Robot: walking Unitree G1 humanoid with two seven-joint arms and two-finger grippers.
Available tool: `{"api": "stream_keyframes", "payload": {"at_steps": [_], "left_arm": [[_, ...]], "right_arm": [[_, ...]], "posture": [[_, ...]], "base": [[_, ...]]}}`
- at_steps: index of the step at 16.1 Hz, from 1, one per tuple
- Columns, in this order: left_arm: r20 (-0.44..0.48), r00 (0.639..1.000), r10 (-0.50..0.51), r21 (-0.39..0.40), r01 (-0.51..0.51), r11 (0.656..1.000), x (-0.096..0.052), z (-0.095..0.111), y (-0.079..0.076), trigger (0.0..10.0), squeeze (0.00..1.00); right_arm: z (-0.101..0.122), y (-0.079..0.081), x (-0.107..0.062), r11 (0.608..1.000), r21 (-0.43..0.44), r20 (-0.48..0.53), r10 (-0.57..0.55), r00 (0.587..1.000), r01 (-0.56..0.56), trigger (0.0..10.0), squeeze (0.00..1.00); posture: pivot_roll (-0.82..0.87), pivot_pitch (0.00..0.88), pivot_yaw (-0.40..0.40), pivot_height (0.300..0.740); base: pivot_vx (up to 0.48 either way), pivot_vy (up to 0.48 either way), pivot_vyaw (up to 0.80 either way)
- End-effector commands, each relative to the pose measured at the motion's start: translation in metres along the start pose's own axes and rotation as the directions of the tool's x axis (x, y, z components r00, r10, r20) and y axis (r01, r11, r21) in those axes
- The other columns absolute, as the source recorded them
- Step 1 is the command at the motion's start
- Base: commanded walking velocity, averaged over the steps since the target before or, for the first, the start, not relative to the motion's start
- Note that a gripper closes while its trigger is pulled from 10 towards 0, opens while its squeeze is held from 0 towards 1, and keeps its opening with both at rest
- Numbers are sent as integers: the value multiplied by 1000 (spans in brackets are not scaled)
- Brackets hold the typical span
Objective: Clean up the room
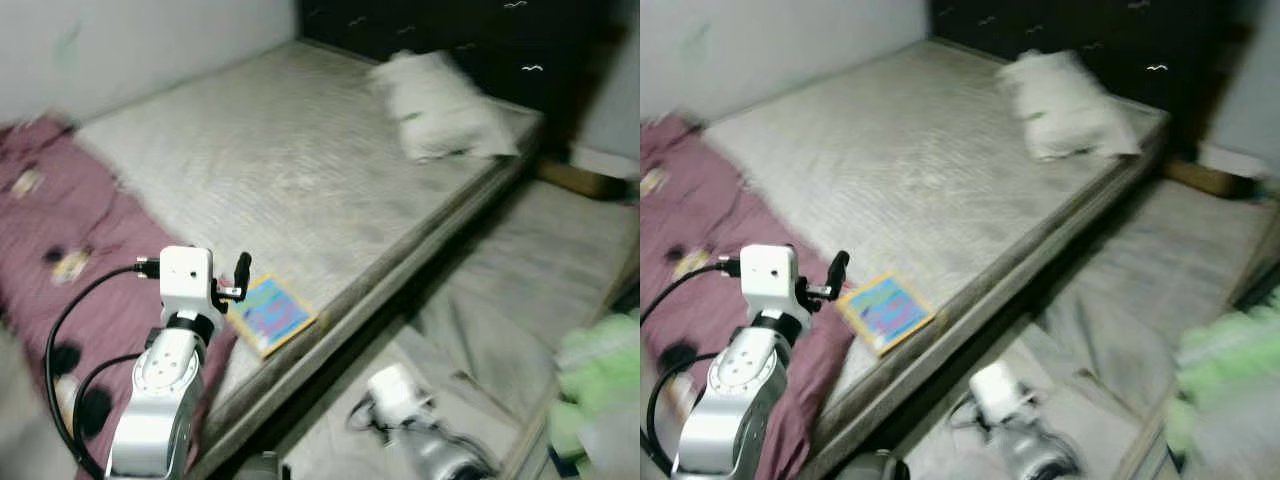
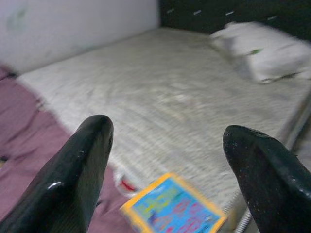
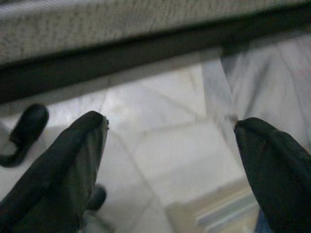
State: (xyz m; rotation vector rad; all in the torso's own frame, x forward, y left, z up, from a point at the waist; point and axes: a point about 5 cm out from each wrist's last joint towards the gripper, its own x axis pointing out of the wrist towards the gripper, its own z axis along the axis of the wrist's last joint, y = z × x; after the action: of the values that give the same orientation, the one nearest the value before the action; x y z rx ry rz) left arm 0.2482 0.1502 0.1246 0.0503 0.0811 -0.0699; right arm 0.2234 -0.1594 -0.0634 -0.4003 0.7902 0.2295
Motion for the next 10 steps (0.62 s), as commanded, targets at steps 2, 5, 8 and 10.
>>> {"api": "stream_keyframes", "payload": {"at_steps": [2,5,8,10], "left_arm": [[-8,1000,23,15,-23,1000,0,-2,6,10000,0],[2,1000,28,16,-28,999,0,-1,9,10000,0],[16,999,38,22,-39,999,4,1,12,10000,0],[33,998,52,29,-53,998,6,4,15,10000,0]], "right_arm": [[71,-90,-4,987,61,265,-157,951,146,10000,0],[106,-109,-16,971,143,440,-236,866,193,10000,0],[132,-98,-33,982,148,593,-184,784,118,10000,0],[145,-79,-54,990,138,701,-91,707,-9,10000,0]], "posture": [[58,4,12,740],[43,0,13,740],[33,0,20,740],[30,0,24,740]], "base": [[0,0,800],[0,0,800],[0,0,188],[0,0,0]]}}
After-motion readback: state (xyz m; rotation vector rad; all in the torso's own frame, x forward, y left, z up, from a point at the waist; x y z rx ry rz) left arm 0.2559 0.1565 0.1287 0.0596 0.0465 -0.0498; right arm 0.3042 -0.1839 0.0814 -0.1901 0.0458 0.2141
